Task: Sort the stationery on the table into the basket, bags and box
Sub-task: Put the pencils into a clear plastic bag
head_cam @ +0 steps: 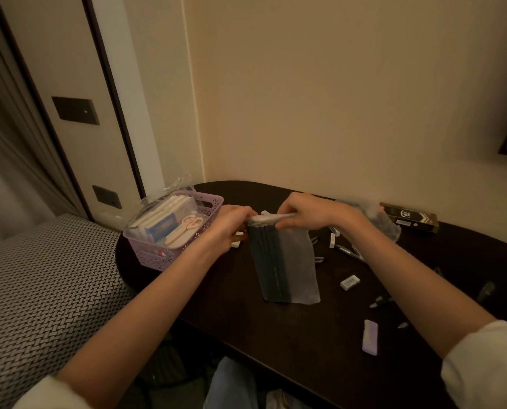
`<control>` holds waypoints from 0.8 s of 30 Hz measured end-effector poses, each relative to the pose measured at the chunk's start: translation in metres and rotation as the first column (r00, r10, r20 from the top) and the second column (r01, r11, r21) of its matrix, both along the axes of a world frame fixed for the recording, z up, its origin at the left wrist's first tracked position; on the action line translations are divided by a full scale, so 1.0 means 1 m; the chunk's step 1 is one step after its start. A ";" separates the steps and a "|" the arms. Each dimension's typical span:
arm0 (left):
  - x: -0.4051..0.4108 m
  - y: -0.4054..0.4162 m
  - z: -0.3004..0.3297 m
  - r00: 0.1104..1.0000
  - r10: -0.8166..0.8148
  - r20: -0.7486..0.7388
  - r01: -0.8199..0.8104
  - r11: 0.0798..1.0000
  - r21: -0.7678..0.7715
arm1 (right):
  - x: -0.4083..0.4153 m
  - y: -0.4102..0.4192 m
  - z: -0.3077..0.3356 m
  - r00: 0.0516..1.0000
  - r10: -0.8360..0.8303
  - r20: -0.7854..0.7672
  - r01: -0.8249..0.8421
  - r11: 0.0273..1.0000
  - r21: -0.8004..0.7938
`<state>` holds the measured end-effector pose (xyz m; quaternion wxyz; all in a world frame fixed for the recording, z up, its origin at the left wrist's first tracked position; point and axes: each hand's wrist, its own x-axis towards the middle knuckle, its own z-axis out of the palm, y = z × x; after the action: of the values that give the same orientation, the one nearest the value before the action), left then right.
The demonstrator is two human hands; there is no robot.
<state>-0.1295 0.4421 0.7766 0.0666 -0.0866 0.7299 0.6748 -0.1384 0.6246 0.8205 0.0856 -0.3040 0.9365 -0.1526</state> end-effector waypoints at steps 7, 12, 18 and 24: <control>0.007 -0.018 -0.021 0.929 -0.290 -0.229 0.272 0.956 -0.108 | -0.004 0.006 -0.010 0.993 -0.064 0.095 0.074 0.991 -0.113; 0.007 -0.012 -0.034 0.950 -0.219 -0.221 0.249 0.961 0.120 | -0.007 0.009 -0.023 0.985 -0.150 0.083 0.167 0.954 -0.250; -0.005 -0.026 0.000 0.927 -0.099 -0.362 0.154 0.980 0.127 | -0.015 -0.012 -0.002 0.986 -0.150 0.070 0.165 0.857 -0.488; -0.031 -0.065 0.057 0.920 -0.085 -0.382 0.051 0.994 -0.098 | -0.038 -0.055 0.015 0.945 -0.060 0.320 0.288 0.611 -0.737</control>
<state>-0.1604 0.3774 0.8339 -0.0588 0.0703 0.7597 0.6438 -0.1765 0.5693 0.8357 0.0549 -0.1947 0.7841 -0.5868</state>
